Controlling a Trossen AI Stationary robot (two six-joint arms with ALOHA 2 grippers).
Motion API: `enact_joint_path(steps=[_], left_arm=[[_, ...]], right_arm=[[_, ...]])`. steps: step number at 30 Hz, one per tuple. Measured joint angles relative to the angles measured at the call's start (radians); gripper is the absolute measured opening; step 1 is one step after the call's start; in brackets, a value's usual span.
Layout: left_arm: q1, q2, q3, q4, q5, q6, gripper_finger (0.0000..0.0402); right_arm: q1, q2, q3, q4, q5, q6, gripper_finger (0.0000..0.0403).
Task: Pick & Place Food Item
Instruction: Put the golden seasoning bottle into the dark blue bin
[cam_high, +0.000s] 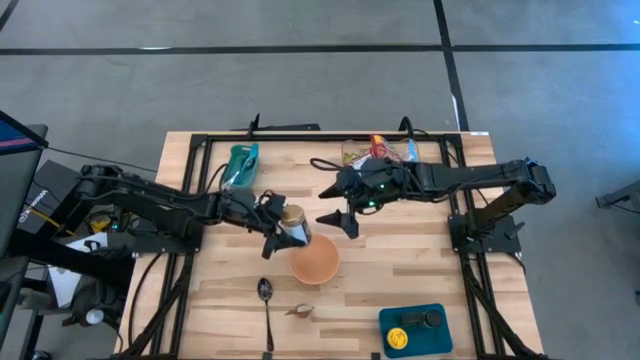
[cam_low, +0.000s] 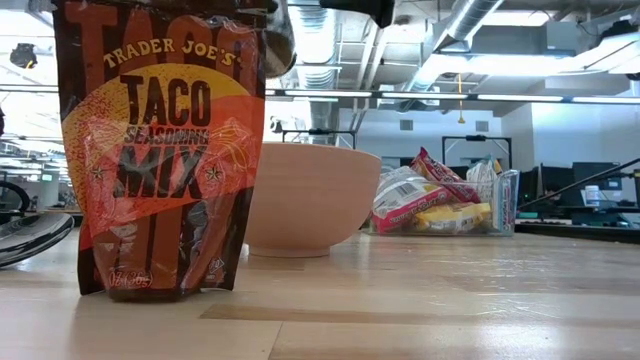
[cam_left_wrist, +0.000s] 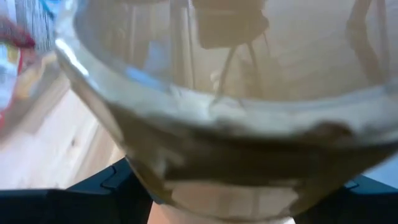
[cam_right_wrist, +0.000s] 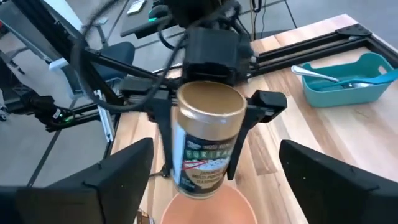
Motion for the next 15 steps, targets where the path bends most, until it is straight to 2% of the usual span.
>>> enact_joint_path(steps=[5,15], left_arm=[[0.018,0.044,0.088,-0.085,0.0,0.045,0.0276],[0.032,0.18,0.225,-0.08,0.019,0.094,0.0275]], right_arm=[[-0.009,0.0,0.0,-0.001,-0.004,0.007,0.0338],[0.003,0.0,0.0,-0.034,-0.007,0.008,0.0335]])
